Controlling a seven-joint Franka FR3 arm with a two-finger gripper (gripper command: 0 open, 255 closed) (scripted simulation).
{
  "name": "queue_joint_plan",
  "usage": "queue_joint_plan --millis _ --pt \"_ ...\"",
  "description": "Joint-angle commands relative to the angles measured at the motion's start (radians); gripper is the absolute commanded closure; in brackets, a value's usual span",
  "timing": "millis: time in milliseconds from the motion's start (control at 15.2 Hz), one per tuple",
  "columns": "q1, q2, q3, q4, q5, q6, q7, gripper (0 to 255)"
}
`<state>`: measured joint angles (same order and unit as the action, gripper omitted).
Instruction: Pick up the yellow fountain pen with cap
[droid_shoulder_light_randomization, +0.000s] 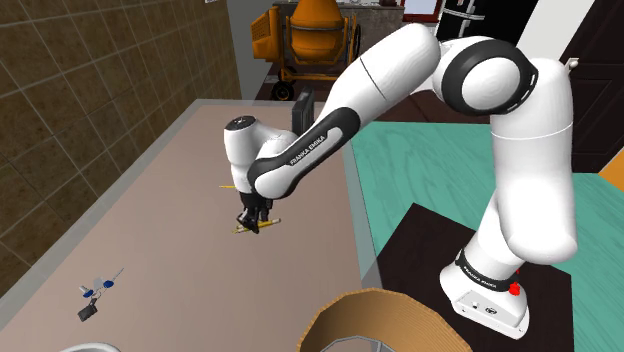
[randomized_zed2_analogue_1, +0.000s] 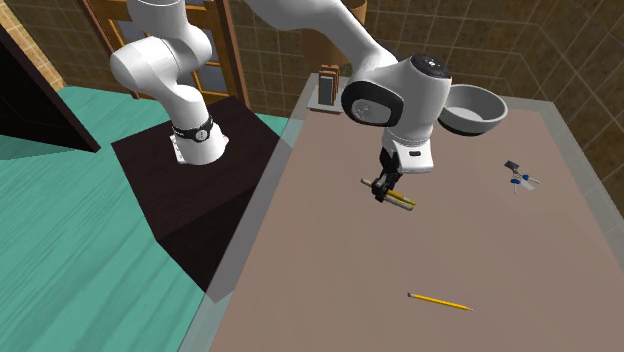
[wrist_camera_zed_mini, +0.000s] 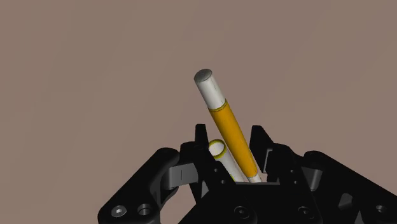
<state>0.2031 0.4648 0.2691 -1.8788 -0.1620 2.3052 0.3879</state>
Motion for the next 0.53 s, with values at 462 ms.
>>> queue_joint_plan --millis 462 --pt "-0.009 -0.056 0.012 0.020 0.022 -0.074 -0.015 255"
